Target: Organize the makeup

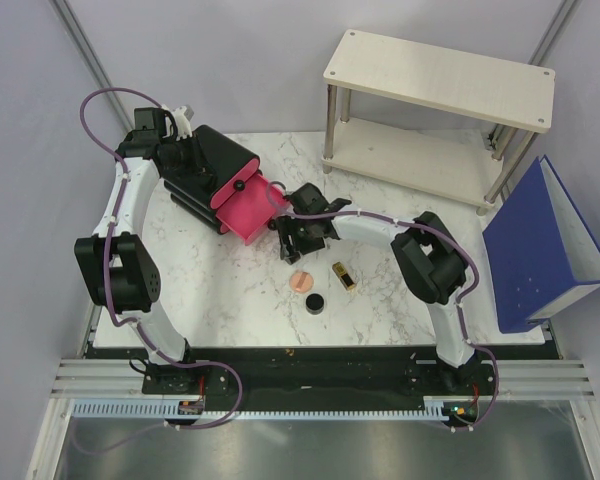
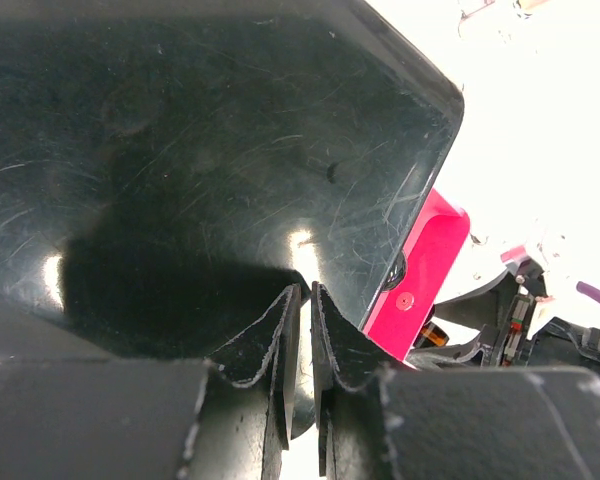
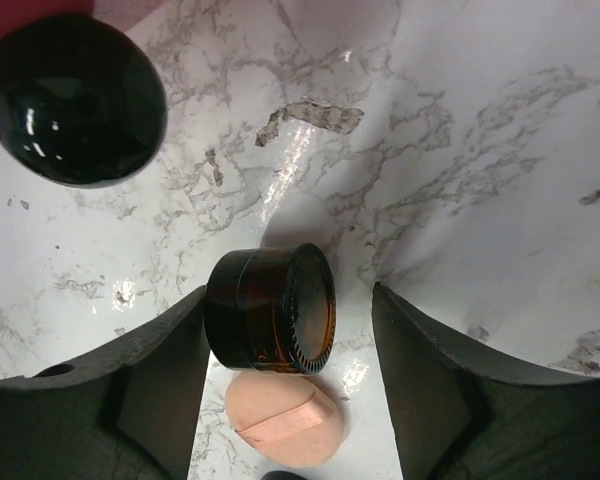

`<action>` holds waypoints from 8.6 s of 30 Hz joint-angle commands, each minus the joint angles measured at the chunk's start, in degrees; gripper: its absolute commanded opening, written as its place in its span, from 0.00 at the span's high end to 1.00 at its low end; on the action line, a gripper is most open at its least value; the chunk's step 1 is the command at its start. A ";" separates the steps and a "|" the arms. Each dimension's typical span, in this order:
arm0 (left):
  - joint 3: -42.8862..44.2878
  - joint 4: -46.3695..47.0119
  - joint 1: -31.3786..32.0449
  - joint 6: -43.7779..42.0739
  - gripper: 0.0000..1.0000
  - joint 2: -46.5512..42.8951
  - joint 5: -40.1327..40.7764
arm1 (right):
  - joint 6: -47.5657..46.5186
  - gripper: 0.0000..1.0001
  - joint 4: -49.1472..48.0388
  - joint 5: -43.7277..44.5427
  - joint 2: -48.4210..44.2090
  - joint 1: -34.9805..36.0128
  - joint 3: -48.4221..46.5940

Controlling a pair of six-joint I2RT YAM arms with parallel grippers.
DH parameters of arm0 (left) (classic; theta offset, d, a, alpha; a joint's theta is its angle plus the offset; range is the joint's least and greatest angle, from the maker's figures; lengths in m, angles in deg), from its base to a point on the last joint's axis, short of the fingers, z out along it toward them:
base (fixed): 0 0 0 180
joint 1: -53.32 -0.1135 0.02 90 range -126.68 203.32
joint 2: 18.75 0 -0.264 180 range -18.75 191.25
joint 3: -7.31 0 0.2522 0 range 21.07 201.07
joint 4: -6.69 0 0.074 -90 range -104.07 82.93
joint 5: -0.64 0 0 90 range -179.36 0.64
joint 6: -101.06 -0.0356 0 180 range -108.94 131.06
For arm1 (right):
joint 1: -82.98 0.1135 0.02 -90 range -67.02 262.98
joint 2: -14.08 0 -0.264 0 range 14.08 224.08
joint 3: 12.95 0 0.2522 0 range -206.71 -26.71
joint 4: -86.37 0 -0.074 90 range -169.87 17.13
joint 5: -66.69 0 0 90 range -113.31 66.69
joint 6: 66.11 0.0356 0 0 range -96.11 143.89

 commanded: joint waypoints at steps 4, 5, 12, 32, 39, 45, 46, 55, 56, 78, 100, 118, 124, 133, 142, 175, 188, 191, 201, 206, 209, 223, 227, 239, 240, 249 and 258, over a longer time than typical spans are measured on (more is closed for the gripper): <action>-5.67 -14.41 -0.01 -3.67 0.81 4.49 4.96 | -1.24 0.30 1.44 5.61 -5.57 -0.18 0.43; -5.68 -14.49 -0.01 -3.67 0.81 4.40 5.04 | -1.24 0.31 1.35 5.78 -5.83 -0.09 0.34; -5.68 -14.32 -0.01 -3.67 0.81 4.49 4.52 | -0.19 0.47 -0.06 3.95 -3.64 -0.18 -0.01; -6.03 -14.23 -0.01 -3.76 0.81 3.70 5.22 | 2.80 0.77 2.05 3.42 -10.93 -1.76 -2.55; -5.94 -14.32 0.08 -3.76 0.81 3.87 5.04 | 4.03 0.76 2.14 -2.21 -10.50 -2.20 -12.83; -6.03 -14.32 -0.01 -3.67 0.80 4.05 4.96 | 6.05 0.75 0.82 -7.30 -3.56 -2.20 -26.70; -6.03 -14.32 -0.01 -3.76 0.81 4.05 5.04 | 7.27 0.74 0.47 -8.01 -0.94 -2.29 -28.12; -6.11 -14.32 -0.01 -3.84 0.81 3.79 5.13 | 13.87 0.74 -4.89 -14.25 10.51 -2.11 -35.69; -6.11 -14.32 -0.01 -3.84 0.81 3.79 5.13 | 14.23 0.74 -5.24 -14.43 10.86 -2.11 -35.61; -6.03 -14.58 0.08 -3.93 0.80 4.05 5.40 | 16.34 0.57 -0.76 -8.81 17.37 -2.03 -35.43; -5.94 -14.67 -0.01 -4.02 0.80 3.61 5.75 | 15.02 0.41 -0.41 -5.47 15.71 -2.38 -37.37; -5.50 -14.67 -0.01 -3.84 0.80 3.43 5.22 | -2.90 0.35 10.92 5.86 -5.74 -1.06 -26.39; -5.59 -14.67 0.08 -3.84 0.80 3.52 4.78 | -10.81 0.33 15.58 8.86 -12.68 3.15 -11.72; -6.11 -14.58 -0.01 -3.84 0.80 3.35 4.78 | -11.61 0.38 14.71 11.85 -12.08 8.25 2.01; -6.73 -14.67 -0.01 -3.93 0.80 2.91 5.04 | -10.47 0.41 9.52 10.18 -5.67 8.52 4.03; -6.64 -14.93 -0.01 -4.02 0.80 3.26 5.48 | -5.81 0.92 10.05 9.56 8.48 2.19 -38.93; -6.20 -15.28 -0.01 -4.02 0.80 3.79 5.13 | -3.17 0.37 10.23 10.26 13.77 1.49 -44.05; -6.03 -15.29 -0.01 -4.02 0.80 4.05 5.04 | -3.52 0.37 9.52 11.85 9.73 1.49 -40.45; -5.41 -15.20 -0.01 -3.76 0.80 4.31 4.43 | -7.48 0.39 13.91 10.27 -11.62 1.84 -16.03; -5.06 -15.20 -0.09 -3.76 0.80 4.67 4.16 | -10.81 0.36 20.14 9.48 -17.69 4.29 -5.48; -5.32 -15.20 -0.01 -3.76 0.80 4.58 4.16 | -12.14 0.27 24.27 8.07 -18.14 7.01 -2.40; -6.91 -14.76 -0.01 -3.84 0.80 3.79 3.73 | -11.70 0.15 22.97 4.12 -12.52 11.95 8.34; -7.35 -14.58 -0.01 -3.93 0.80 3.52 3.81 | -11.79 0.17 20.69 3.59 -10.32 11.95 9.13; -7.26 -14.58 -0.01 -4.02 0.80 3.35 4.08 | -12.31 0.77 20.77 6.04 -7.68 12.04 6.59; -7.34 -14.67 -0.01 -4.02 0.80 3.35 4.16 | -12.40 0.78 21.03 6.40 -8.03 11.95 6.15; -7.35 -14.67 -0.01 -3.93 0.80 3.17 4.43 | -14.25 0.81 25.78 10.52 -6.98 11.95 -8.78; -8.31 -14.58 -0.01 -4.11 0.80 2.47 5.13 | -17.94 0.80 27.54 12.20 0.84 8.27 -29.77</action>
